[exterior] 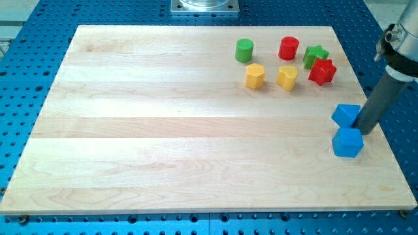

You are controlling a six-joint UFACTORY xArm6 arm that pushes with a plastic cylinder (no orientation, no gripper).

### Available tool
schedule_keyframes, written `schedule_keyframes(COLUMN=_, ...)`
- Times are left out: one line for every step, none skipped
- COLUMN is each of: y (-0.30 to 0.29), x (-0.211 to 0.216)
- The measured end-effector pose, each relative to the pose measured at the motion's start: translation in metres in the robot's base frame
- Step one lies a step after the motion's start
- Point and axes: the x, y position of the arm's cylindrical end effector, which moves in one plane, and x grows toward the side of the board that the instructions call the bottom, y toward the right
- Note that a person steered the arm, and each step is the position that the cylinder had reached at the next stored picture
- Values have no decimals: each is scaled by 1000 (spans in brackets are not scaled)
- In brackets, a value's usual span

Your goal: Move the hexagon below the green circle

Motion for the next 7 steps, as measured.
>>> schedule_keyframes(y=-49, x=-39)
schedule_keyframes(y=-153, x=-80)
schedule_keyframes(y=-171, x=-74)
schedule_keyframes(y=-171, x=-73)
schedule_keyframes(y=-172, x=-93)
schedule_keyframes(y=-183, x=-90)
schedule_keyframes(y=-184, x=-85)
